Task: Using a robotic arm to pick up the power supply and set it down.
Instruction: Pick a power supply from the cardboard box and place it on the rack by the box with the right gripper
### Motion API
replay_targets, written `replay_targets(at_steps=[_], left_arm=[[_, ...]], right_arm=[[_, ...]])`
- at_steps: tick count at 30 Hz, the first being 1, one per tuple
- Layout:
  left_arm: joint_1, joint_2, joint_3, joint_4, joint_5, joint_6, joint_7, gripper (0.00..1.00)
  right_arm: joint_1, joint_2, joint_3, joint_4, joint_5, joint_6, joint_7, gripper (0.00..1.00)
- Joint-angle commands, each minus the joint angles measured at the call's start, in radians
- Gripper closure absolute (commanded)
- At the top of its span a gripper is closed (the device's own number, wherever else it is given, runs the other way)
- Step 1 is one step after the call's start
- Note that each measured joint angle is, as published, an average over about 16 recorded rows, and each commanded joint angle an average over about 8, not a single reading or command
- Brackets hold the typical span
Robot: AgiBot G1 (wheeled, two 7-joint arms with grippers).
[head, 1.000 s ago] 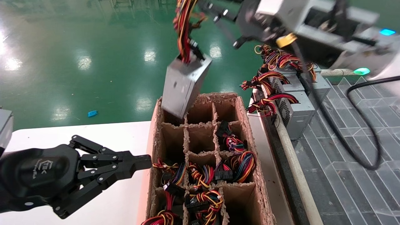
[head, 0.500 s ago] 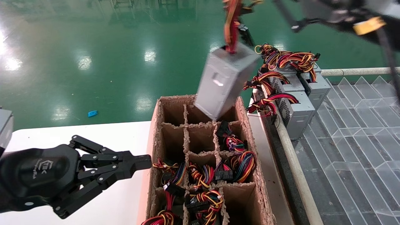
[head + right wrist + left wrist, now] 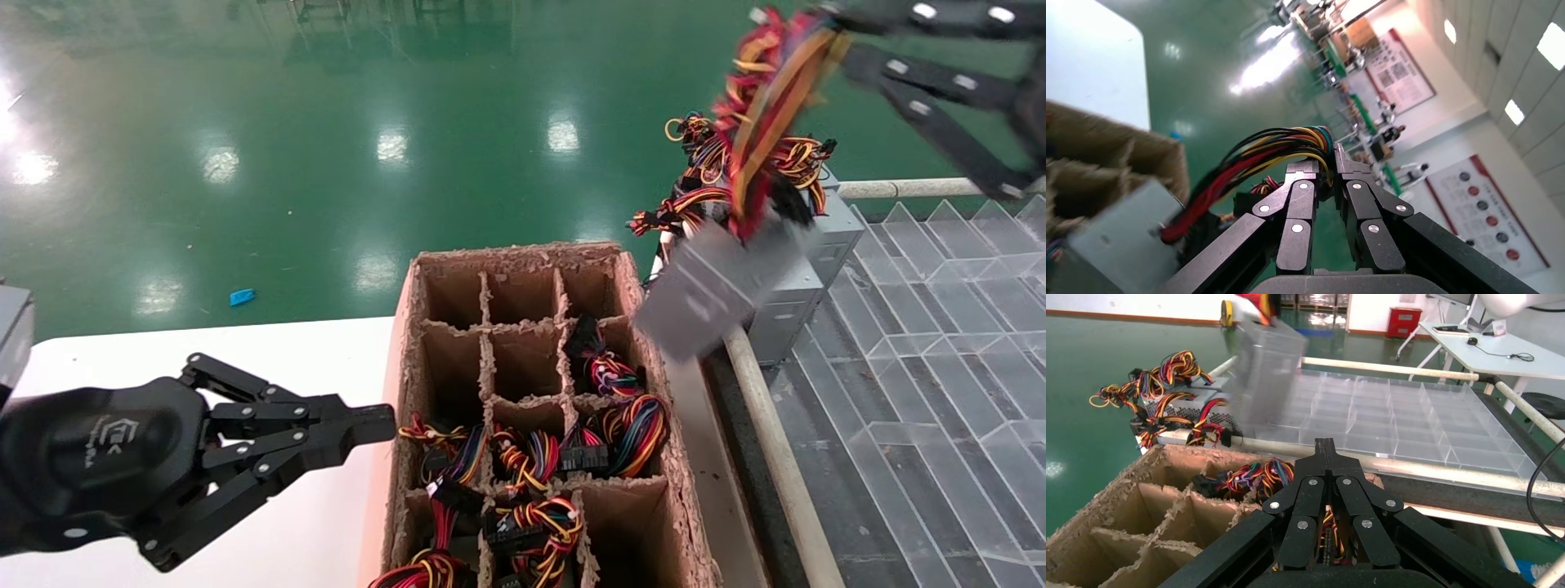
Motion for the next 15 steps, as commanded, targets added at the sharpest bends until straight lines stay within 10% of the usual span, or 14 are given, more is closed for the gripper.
replay_targets(at_steps=[1,15], left_arm=[[0.0,0.0,0.0,0.0,0.0,0.0,0.0,1.0],[0.0,0.0,0.0,0.0,0.0,0.0,0.0,1.0]], right_arm=[[-0.021,0.043,0.019,-0.001,0.025,-0.031,0.003,1.0],[-0.242,0.222,0.156,-0.003,0.058,-0.062,-0.035,1.0]])
